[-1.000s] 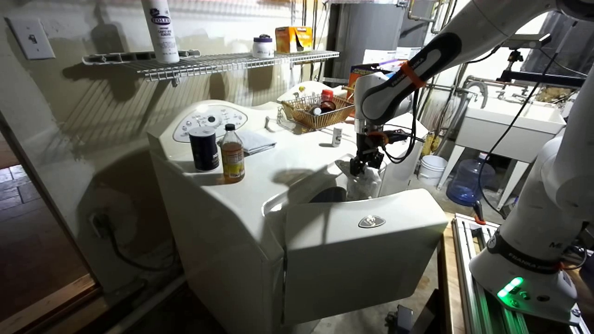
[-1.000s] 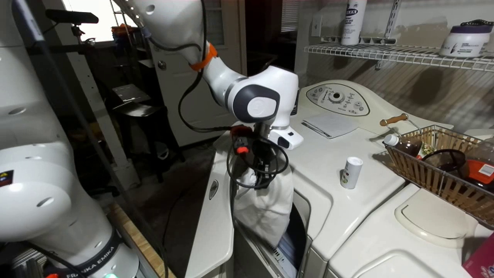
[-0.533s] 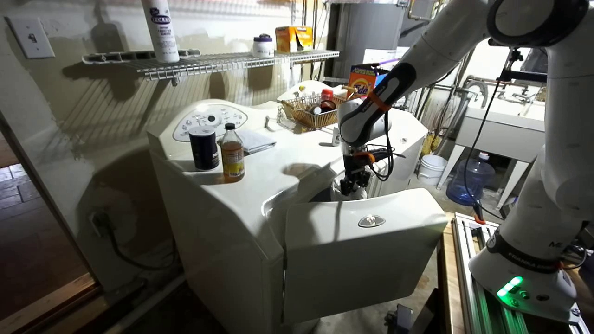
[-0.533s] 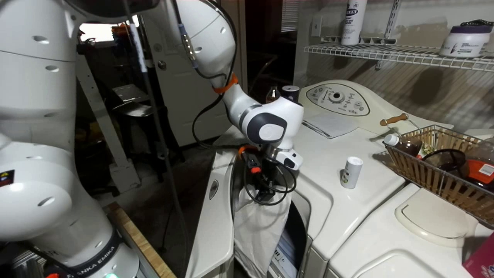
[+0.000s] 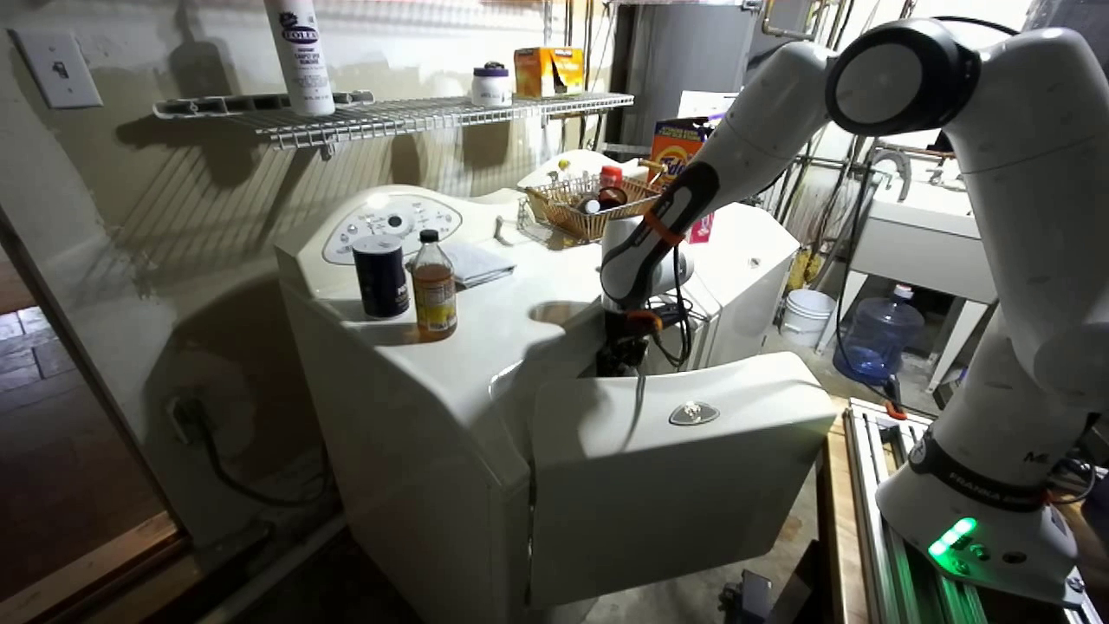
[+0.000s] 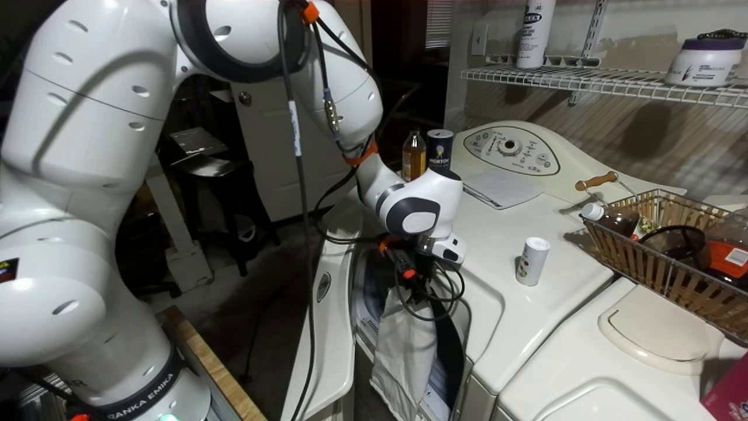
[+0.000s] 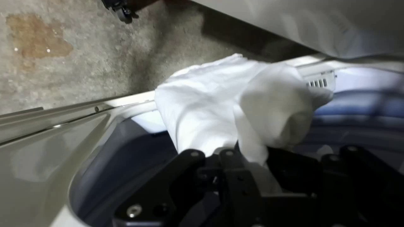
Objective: Put the white towel in the open washing machine.
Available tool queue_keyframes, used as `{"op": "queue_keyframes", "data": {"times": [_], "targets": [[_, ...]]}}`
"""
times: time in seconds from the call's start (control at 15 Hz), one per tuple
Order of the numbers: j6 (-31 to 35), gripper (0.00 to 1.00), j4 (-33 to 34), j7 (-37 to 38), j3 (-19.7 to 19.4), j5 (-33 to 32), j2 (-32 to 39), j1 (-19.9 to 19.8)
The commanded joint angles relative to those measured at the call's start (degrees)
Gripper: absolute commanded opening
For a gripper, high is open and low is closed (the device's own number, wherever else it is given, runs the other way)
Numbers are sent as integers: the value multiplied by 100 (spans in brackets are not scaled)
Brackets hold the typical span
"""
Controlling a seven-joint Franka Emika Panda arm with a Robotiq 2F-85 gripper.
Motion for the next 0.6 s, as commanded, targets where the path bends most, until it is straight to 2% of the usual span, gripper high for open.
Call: {"op": "queue_keyframes", "data": {"times": [0.0,0.07,0.4,0.53], "targets": [[335,0,455,-491,333,388,481,-335],[113,0,-5,-203,80,117,24,-79],[112,0,-4,-364,188,212,19,-203],[383,0,-182,-231,142,232,-102,-124]]}}
